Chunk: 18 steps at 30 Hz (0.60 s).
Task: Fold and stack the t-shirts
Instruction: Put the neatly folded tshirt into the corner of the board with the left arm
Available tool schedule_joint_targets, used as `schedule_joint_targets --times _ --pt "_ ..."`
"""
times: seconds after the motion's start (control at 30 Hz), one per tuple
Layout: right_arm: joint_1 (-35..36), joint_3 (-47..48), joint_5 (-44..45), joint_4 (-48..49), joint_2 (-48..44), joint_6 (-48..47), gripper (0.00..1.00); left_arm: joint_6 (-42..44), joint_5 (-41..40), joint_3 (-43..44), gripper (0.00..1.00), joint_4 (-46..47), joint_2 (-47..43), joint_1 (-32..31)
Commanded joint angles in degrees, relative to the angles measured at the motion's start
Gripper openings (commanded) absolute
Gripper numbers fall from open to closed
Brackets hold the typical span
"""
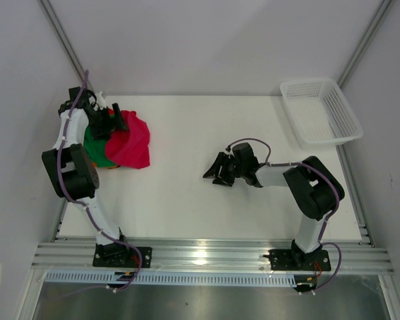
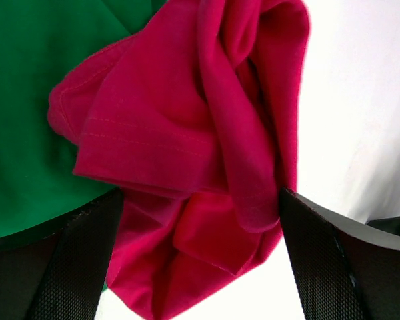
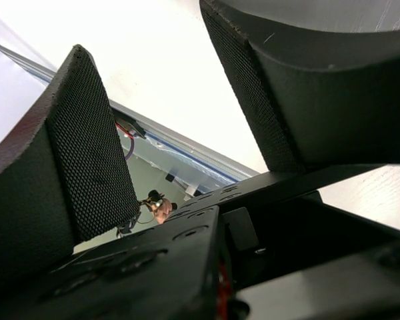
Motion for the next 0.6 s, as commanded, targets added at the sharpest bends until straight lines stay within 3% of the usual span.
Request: schedule_joint_targets --times 0.0,0.17,0.33,0.57 --pt "0.19 -0.26 1.93 -4.52 0.96 -2.20 0.62 0.60 0.35 1.17 0.98 0.90 1.02 0.19" --pt "-0.34 0.01 1.67 -4.70 1.22 -2.37 0.62 0.33 1.06 1.08 0.85 1.16 1.89 0.01" --pt "-0.52 0.27 1.58 -4.44 1.75 -2.29 0.62 -0.02 1.41 1.61 0.59 1.16 2.60 0.01" --pt "-0.52 0.18 1.58 -3.73 2.28 -1.76 0.62 -0.02 2.99 1.96 0.45 1.07 3.21 0.01"
